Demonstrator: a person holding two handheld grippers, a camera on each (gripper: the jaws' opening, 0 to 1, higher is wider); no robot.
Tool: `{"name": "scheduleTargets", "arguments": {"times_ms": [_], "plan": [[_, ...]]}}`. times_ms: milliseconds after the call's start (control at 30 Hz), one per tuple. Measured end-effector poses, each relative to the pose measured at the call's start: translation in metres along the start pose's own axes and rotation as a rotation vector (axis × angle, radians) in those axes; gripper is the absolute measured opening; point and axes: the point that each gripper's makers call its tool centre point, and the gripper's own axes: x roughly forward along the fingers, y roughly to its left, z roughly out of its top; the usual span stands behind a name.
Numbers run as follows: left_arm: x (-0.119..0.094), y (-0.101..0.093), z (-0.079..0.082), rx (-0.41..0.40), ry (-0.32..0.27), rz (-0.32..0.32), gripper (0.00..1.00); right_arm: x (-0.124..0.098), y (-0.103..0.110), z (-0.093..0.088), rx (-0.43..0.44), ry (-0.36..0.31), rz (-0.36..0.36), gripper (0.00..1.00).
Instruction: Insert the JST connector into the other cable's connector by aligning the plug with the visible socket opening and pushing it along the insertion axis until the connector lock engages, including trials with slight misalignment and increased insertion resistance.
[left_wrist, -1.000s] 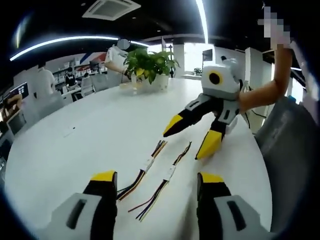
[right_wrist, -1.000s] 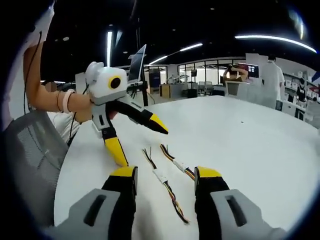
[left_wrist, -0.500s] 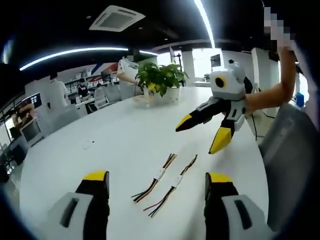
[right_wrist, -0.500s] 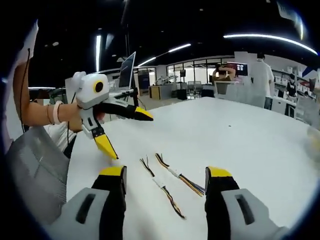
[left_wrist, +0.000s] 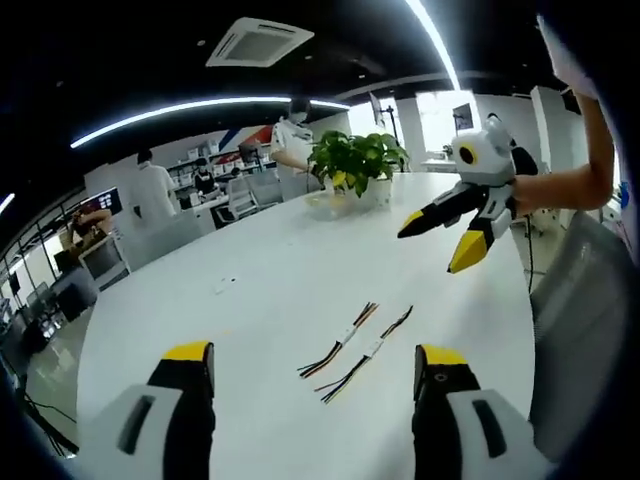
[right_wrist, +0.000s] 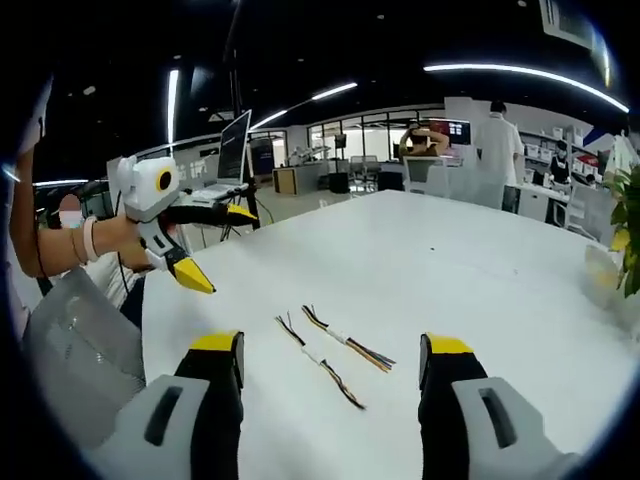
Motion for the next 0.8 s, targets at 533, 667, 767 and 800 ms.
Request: {"name": "scheduleTargets", "arguments": {"times_ms": [533, 667, 767, 800], "plan": [[-0.035, -0.023, 0.000, -0.087, 0.011, 0.032, 0.98, -0.029, 0.018, -0.007, 0.042, 0.048, -0.072, 0.75], [-0.036, -0.032, -0.006, -0.121, 0.016, 0.029, 0.98, -0.036, 0.027, -0.006, 0.064, 0.039, -0.068, 0.75], [-0.037, -0.040, -0.010, -0.144, 0.025, 0.034, 0.98, -0.040, 0.032, -0.007, 0.077, 0.036, -0.074, 0.75], [-0.037, -0.043, -0.012, -0.146, 0.033, 0.035, 0.98, -0.041, 0.033, -0.008, 0.075, 0.039, -0.080, 0.75]]}}
